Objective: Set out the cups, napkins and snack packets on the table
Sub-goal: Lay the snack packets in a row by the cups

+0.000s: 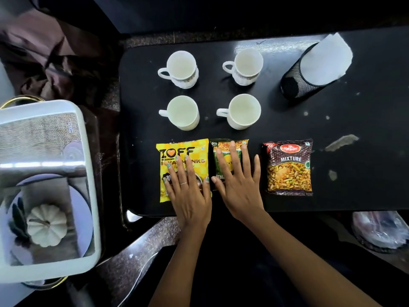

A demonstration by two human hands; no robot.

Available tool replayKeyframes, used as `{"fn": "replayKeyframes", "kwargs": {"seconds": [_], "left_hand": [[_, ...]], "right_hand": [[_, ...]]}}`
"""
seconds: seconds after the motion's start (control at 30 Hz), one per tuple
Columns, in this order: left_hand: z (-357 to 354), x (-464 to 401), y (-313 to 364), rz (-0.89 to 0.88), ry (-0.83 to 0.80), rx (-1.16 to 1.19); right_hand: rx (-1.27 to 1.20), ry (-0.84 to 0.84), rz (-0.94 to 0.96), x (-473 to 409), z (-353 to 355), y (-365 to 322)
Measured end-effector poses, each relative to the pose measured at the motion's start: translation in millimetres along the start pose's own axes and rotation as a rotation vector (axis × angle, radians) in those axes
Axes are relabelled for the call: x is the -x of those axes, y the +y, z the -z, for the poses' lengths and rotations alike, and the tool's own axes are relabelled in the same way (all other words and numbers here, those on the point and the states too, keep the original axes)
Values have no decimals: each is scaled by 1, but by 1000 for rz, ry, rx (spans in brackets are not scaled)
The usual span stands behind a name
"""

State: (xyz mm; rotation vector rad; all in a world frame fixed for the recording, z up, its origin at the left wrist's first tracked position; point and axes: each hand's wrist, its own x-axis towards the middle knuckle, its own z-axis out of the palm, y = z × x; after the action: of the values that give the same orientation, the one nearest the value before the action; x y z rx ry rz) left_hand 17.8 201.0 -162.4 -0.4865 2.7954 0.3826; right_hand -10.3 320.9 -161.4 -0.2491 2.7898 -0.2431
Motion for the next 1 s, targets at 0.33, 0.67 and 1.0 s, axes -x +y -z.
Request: {"fn": "replayKeyframes", "kwargs": {"seconds": [0.33, 0.67, 1.0], "left_hand": [[4, 2, 4, -1, 57, 32], [7, -11, 33, -194, -13, 15], [3, -15, 23, -152, -59, 1]], "right_hand": [[-56, 97, -63, 0, 14, 3], [-92, 111, -487, 9, 21, 81], [-218, 72, -472, -4, 16, 53]]}}
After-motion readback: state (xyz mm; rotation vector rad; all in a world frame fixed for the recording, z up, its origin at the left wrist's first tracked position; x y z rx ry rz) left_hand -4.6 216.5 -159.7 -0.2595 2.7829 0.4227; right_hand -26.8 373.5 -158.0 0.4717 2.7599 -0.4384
